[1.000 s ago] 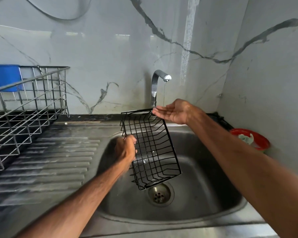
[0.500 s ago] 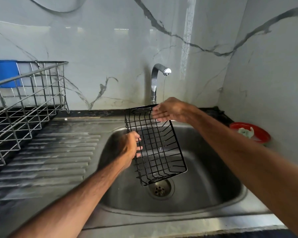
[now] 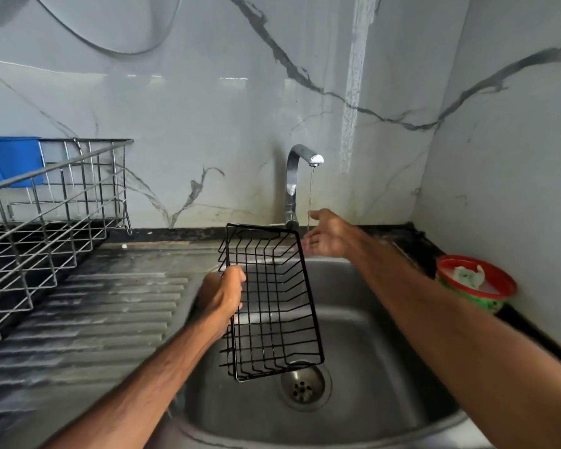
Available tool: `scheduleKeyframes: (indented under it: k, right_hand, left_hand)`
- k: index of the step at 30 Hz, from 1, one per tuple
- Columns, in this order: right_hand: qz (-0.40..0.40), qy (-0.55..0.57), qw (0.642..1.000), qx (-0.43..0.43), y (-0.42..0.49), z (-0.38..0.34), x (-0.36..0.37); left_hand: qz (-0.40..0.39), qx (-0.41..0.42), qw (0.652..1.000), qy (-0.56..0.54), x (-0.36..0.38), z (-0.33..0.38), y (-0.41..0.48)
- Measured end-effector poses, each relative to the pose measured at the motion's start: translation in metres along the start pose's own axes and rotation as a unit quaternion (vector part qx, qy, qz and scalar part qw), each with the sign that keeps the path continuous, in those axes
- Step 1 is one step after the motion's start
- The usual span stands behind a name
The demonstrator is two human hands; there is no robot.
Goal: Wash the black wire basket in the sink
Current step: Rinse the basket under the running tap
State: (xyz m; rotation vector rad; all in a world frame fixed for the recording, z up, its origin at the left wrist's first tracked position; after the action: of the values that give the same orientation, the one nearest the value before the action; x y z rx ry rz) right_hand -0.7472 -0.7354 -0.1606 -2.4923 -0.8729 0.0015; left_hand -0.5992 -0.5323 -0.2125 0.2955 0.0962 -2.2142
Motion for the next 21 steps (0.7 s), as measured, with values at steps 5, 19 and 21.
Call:
scheduleKeyframes:
  k: [5, 19, 21]
  right_hand:
    - [-0.039, 0.182, 0.983, -0.009, 0.029, -0.006, 0.025]
    - [-0.004, 0.414, 0.910, -0.023, 0.008, -0.035, 0.022]
    - [-0.013, 0.404, 0.914, -0.044, -0.005, -0.049, 0.019]
  left_hand:
    - [0.017, -0.021, 0.999, -0.028, -0.006, -0.005, 0.006]
    - [0.042, -0.018, 0.998, -0.045, -0.015, -0.005, 0.011]
    - [0.036, -0.022, 0.998, -0.047, -0.013, -0.007, 0.011]
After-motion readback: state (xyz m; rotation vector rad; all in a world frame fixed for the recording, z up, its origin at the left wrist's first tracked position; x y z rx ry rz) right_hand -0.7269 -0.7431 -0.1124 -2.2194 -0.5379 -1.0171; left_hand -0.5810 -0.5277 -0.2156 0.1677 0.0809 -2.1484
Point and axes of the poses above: each hand's wrist, its own y-axis towards the middle knuckle, its own x-axis out of the palm, z = x × y, the point moved 9 cm from there along y, towards the middle knuckle, and after that the axes turned 6 degrees about x, right-handed, at the moved point
